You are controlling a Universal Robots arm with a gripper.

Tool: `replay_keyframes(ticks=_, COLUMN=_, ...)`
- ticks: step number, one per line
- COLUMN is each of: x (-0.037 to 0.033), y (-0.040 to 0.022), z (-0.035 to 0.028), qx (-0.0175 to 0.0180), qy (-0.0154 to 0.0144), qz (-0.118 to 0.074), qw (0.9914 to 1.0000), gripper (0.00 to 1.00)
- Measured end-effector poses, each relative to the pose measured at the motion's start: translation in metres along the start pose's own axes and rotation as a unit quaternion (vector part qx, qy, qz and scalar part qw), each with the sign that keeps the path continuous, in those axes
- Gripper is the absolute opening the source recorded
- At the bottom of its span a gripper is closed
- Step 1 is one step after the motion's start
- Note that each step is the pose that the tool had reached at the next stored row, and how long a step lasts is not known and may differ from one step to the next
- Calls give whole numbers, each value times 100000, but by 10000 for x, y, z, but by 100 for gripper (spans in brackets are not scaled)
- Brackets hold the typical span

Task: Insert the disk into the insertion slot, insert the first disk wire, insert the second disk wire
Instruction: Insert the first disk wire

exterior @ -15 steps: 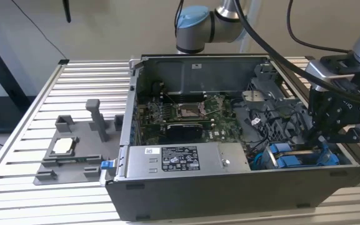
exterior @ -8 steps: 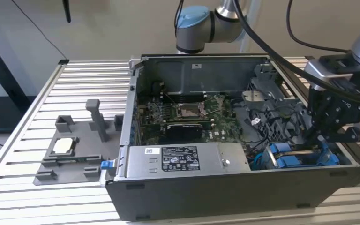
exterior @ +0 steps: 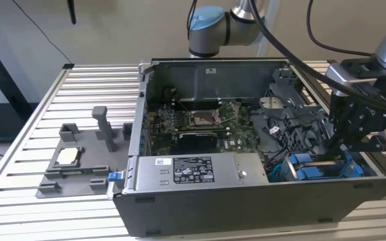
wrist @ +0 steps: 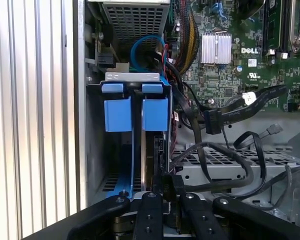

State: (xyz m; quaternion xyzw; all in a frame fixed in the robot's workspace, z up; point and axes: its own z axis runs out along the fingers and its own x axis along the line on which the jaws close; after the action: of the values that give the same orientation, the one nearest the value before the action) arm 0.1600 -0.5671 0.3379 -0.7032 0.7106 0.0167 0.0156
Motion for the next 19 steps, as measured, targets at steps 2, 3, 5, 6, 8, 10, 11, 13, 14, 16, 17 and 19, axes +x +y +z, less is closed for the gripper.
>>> replay_keyframes(ticks=2, x=2, y=0, z=11, qx=-2, qy=0, qz=27, qw=100000, gripper=19)
replay_keyframes(ticks=3, x=2, y=0, z=20, qx=-1, qy=-53, qz=46, qw=100000, gripper=19)
replay_keyframes(ticks=5, x=7, y=-1, z=29, qx=6, qy=-41, qz=85, qw=100000, gripper=19)
replay_keyframes(ticks=6, x=8, y=-1, z=32, qx=3, qy=-30, qz=112, qw=100000, gripper=19)
replay_keyframes(ticks=8, x=10, y=0, z=38, qx=6, qy=-19, qz=166, qw=100000, gripper=19)
replay_keyframes(ticks=10, x=11, y=0, z=38, qx=1, qy=-39, qz=170, qw=100000, gripper=19)
replay_keyframes(ticks=11, x=11, y=0, z=32, qx=-18, qy=-100, qz=175, qw=100000, gripper=19)
replay_keyframes(ticks=13, x=10, y=2, z=-9, qx=-39, qy=-284, qz=193, qw=99999, gripper=19)
replay_keyframes(ticks=14, x=7, y=2, z=-52, qx=-26, qy=-276, qz=186, qw=99999, gripper=19)
replay_keyframes(ticks=16, x=4, y=6, z=-112, qx=-25, qy=-274, qz=173, qw=99999, gripper=19)
replay_keyframes(ticks=17, x=4, y=11, z=-119, qx=9, qy=-282, qz=174, qw=99999, gripper=19)
replay_keyframes(ticks=19, x=4, y=32, z=-119, qx=406, qy=-289, qz=174, qw=99999, gripper=19)
